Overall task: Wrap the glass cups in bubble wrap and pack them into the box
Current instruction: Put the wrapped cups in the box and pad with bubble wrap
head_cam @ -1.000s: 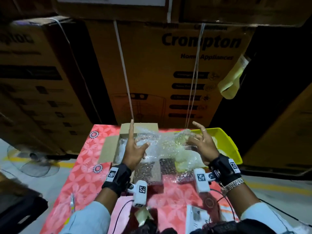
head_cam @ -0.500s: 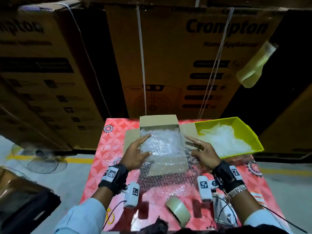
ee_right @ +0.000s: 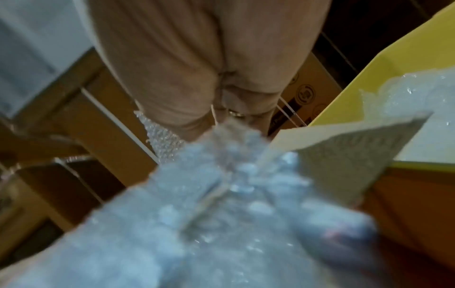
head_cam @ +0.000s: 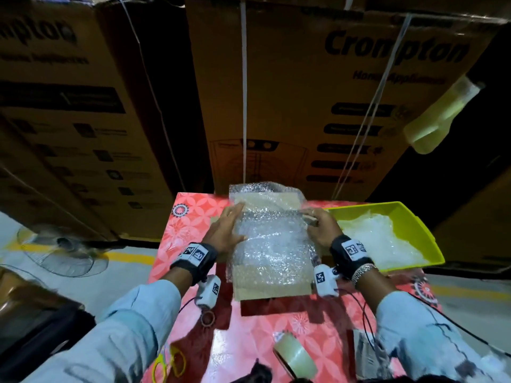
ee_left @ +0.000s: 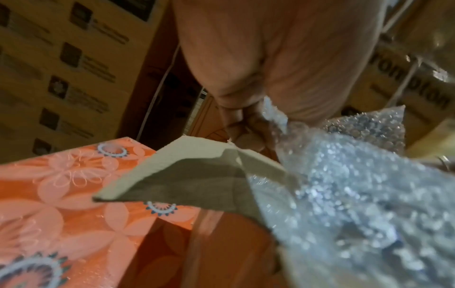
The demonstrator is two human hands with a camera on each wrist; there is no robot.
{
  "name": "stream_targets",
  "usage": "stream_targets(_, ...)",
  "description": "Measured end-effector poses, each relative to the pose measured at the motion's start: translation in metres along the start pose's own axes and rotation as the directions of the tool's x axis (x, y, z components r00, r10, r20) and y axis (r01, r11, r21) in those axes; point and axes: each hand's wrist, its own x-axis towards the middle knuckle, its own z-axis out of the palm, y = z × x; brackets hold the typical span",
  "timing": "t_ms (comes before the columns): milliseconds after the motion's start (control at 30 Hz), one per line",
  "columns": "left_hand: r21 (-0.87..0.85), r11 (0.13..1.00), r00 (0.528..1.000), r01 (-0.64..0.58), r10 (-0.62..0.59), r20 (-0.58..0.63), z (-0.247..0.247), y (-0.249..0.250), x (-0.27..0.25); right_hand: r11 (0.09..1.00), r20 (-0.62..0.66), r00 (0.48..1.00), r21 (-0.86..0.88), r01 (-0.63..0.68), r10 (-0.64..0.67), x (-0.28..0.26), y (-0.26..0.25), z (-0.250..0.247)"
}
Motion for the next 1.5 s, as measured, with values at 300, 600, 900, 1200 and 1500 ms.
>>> stream_targets(300, 0.546, 0.837, 0.993, 0.049, 0.017, -0.116, 0.021, -0.011, -0.018, 0.895, -0.042, 0.994, -0.441, 0.068, -0.096, -0.020, 0.008, 0.011)
stream_targets(600, 0.654, 0.702, 0.952, -0.282, 0.120, 0.282, 0.053, -0.012, -0.012, 0.724, 0.363, 0.929, -0.659, 0.205, 0.068, -0.037, 0.029, 0.054)
stream_targets(900, 0.671, 0.728, 0.977, -0.143, -0.004, 0.212, 0.055, 0.005, -0.005, 0.686, 0.445, 0.890, -0.679, 0.263, 0.099, -0.011, 0.028, 0.051)
stream_targets(1200, 0.662, 0.711, 0.963, -0.238, 0.263, 0.064, 0.053, 0.000, 0.019, 0.741, 0.287, 0.954, -0.620, 0.257, -0.090, 0.014, 0.006, 0.037)
stream_targets(1500, 0.853, 0.454, 0.951, -0.258, -0.038, 0.308, 0.074, -0.020, 0.043, 0.544, 0.456, 0.887, -0.764, 0.348, 0.074, 0.046, 0.030, 0.058)
